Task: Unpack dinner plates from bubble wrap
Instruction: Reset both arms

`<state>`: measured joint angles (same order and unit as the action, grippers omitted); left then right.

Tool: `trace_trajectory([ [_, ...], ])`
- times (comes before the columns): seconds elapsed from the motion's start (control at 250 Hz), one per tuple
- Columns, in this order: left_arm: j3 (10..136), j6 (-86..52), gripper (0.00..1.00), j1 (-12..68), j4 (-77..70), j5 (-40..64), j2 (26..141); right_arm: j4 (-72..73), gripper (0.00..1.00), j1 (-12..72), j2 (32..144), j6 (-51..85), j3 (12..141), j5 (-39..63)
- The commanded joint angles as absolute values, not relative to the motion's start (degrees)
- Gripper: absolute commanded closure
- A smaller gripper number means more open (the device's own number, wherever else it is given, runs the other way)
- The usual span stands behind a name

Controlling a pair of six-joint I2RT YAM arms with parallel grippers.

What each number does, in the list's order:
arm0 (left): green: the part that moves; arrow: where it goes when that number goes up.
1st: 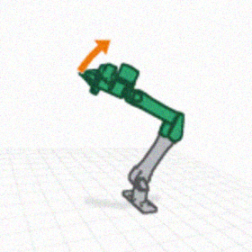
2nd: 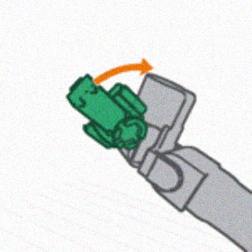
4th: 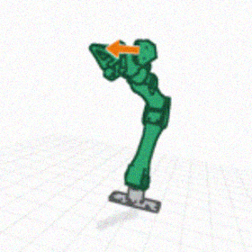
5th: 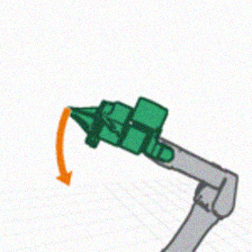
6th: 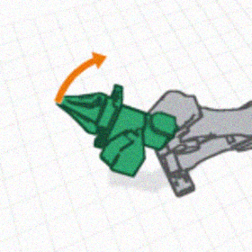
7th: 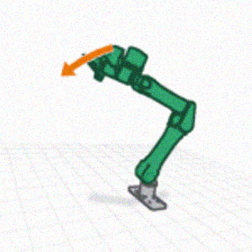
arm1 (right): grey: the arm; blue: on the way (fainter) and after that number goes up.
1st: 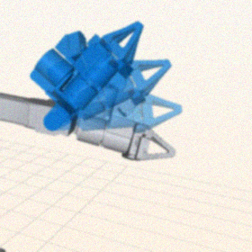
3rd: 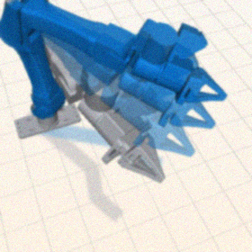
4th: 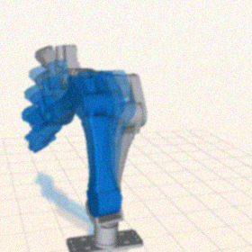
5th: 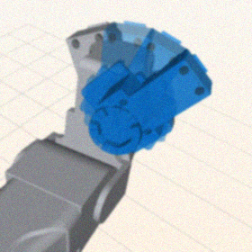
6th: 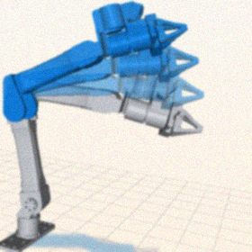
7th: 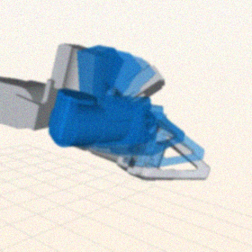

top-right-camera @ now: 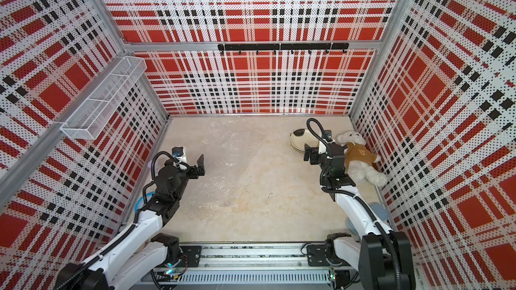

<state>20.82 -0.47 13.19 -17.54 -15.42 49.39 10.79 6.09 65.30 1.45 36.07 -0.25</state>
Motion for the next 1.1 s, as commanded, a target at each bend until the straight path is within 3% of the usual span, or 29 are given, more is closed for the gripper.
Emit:
trace_trajectory([
  [0.0, 18.64, 2.1, 0.0, 11.24, -23.81, -21.01, 48.01, 14.55, 0.0, 6.2, 66.86, -1.23, 35.62, -1.06],
  [0.264, 16.76, 1.69, 0.01, 7.37, -37.11, -16.13, 61.45, 21.01, 0.0, 6.15, 64.78, -0.36, 29.15, -5.75],
  [0.5, 16.35, 3.67, 0.01, 7.12, -54.53, -14.07, 78.28, 37.49, 0.0, 6.06, 60.26, -2.24, 16.51, -6.86],
  [0.728, 16.94, 3.6, 0.01, 6.74, -56.16, -13.56, 81.06, 35.99, 0.0, 6.07, 58.6, -3.76, 15.79, -6.34],
  [0.948, 20.06, 2.88, 0.01, 5.49, -52.73, -11.51, 84.37, 42.0, 0.0, 6.06, 66.36, -5.54, 16.2, -7.65],
  [1.096, 21.28, 2.99, 0.01, 5.4, -55.41, -10.84, 89.16, 55.92, 0.0, 5.99, 78.28, -6.88, 15.57, -8.3],
])
